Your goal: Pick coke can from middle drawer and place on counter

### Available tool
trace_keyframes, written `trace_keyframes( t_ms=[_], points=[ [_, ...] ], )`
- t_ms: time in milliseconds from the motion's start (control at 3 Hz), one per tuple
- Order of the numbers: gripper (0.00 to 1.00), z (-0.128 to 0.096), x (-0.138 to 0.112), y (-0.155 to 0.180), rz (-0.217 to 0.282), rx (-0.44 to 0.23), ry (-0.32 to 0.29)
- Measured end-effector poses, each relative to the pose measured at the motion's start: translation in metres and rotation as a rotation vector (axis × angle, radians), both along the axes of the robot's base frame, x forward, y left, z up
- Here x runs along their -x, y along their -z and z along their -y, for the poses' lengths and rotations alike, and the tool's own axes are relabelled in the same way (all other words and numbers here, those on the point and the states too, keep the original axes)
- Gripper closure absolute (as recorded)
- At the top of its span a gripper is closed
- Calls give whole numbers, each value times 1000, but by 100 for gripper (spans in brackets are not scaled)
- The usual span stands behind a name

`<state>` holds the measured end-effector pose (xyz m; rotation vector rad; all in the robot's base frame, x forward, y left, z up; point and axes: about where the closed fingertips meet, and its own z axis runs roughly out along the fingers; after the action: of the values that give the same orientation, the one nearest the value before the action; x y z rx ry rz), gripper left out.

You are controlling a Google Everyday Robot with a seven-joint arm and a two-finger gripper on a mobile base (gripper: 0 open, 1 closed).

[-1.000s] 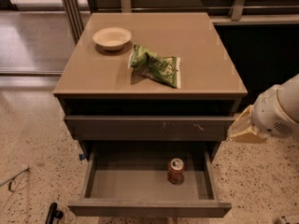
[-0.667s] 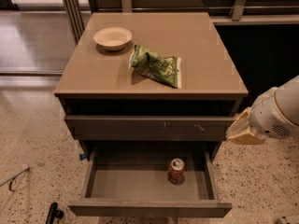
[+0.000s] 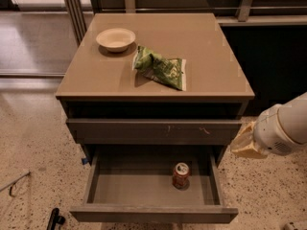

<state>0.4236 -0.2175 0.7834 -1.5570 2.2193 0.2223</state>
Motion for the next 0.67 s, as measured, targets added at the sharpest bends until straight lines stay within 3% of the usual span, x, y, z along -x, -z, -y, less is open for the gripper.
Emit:
trace_keyframes(
  t_ms=[333,667],
  points=[
    [100,-16,-2,75,2,-97,-22],
    [100,-46,-8,160,-19,-251,-43]
  ],
)
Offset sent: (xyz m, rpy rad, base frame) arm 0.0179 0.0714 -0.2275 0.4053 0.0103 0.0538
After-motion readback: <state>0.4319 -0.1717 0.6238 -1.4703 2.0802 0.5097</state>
